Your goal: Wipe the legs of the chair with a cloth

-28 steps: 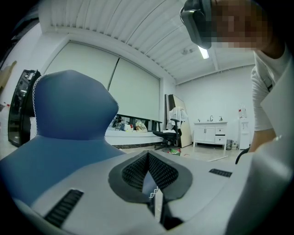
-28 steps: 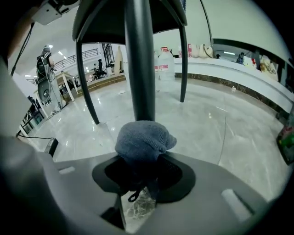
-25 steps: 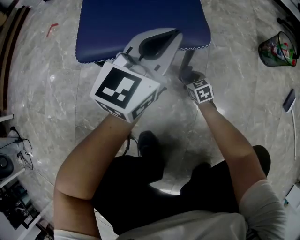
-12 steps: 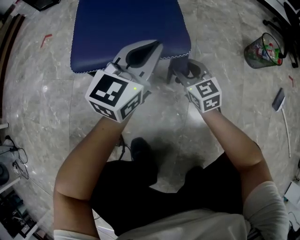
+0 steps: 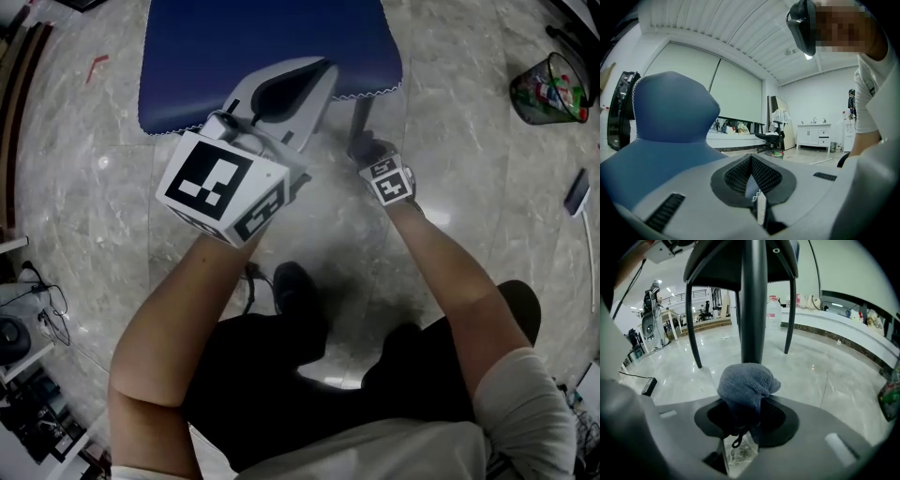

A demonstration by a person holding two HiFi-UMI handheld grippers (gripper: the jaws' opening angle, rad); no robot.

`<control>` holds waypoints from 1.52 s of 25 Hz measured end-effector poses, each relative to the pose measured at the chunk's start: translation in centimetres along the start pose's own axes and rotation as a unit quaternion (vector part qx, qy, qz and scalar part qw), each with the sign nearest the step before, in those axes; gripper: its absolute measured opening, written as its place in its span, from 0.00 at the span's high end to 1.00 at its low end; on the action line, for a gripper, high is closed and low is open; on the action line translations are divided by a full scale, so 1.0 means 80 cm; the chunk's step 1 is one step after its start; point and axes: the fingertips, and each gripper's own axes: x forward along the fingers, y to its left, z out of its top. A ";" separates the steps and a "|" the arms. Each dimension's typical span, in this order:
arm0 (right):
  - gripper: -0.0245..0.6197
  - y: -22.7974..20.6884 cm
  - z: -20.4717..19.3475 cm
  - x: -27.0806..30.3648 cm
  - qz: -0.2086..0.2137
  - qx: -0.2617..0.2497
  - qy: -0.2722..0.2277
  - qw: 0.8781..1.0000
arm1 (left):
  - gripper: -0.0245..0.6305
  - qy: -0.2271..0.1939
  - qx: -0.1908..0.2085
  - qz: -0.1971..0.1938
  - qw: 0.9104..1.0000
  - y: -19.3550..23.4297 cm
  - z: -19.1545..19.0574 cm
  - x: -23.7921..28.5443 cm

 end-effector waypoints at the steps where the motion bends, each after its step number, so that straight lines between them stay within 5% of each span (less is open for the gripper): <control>1: 0.75 -0.001 -0.005 0.006 -0.004 -0.002 0.005 1.000 | 0.95 0.001 -0.001 -0.001 1.000 0.000 0.001 0.000; 6: 0.76 0.000 0.019 -0.019 0.000 -0.008 -0.004 1.000 | 0.95 0.003 -0.002 0.005 1.000 0.000 -0.002 0.000; 14: 0.75 -0.005 0.225 -0.193 0.013 -0.070 -0.143 0.987 | 0.95 0.001 -0.007 0.012 1.000 0.005 0.000 0.001; 17: 0.75 -0.006 0.260 -0.224 0.016 -0.054 -0.166 0.985 | 0.95 -0.001 -0.004 0.016 1.000 0.005 0.001 0.002; 23: 0.75 -0.013 0.203 -0.171 0.006 -0.029 -0.176 0.984 | 0.95 -0.003 -0.007 0.022 1.000 0.005 0.005 0.007; 32: 0.75 -0.008 0.005 0.002 0.020 0.000 -0.031 0.999 | 0.95 0.002 -0.019 -0.001 1.000 0.001 -0.005 0.005; 38: 0.75 -0.011 -0.013 0.023 0.019 0.014 0.006 1.000 | 0.95 0.019 -0.024 -0.001 1.000 0.000 -0.027 0.009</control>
